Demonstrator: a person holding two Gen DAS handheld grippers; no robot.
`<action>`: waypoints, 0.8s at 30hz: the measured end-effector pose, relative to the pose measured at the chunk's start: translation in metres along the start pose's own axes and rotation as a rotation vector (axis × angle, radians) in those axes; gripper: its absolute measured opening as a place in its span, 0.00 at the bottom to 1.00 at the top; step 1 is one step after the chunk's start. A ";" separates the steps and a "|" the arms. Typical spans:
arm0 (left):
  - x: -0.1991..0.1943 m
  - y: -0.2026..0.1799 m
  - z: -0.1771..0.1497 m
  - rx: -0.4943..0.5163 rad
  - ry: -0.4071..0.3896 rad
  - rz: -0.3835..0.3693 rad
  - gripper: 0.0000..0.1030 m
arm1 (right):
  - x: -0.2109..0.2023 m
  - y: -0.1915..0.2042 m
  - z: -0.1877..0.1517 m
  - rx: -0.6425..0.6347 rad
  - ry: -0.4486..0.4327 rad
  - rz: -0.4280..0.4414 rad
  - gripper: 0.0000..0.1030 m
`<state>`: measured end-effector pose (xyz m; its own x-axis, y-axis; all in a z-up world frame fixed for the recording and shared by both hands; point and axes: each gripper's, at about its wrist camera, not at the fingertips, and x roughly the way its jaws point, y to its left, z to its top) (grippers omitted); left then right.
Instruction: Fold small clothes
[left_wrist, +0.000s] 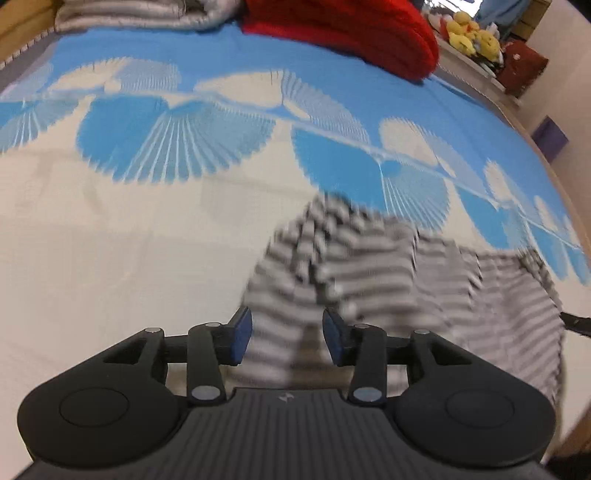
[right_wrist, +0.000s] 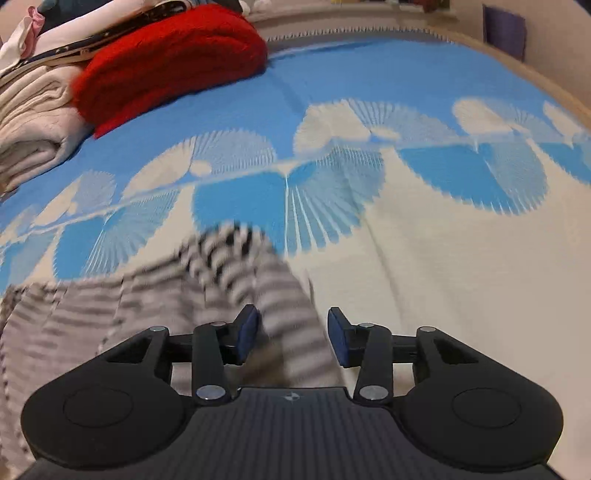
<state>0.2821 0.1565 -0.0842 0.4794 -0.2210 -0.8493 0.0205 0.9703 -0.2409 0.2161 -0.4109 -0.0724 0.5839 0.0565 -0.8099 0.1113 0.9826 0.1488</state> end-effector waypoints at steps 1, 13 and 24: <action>-0.003 0.003 -0.008 -0.002 0.024 -0.015 0.46 | -0.005 -0.007 -0.010 0.010 0.031 0.016 0.46; -0.011 0.037 -0.077 -0.064 0.208 -0.085 0.28 | -0.020 -0.033 -0.090 0.150 0.193 0.038 0.38; -0.043 0.030 -0.092 -0.084 0.040 0.019 0.02 | -0.055 -0.046 -0.086 0.291 0.047 0.023 0.06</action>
<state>0.1818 0.1859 -0.0982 0.4432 -0.2079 -0.8720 -0.0630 0.9631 -0.2616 0.1099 -0.4445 -0.0833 0.5516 0.0929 -0.8289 0.3286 0.8892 0.3183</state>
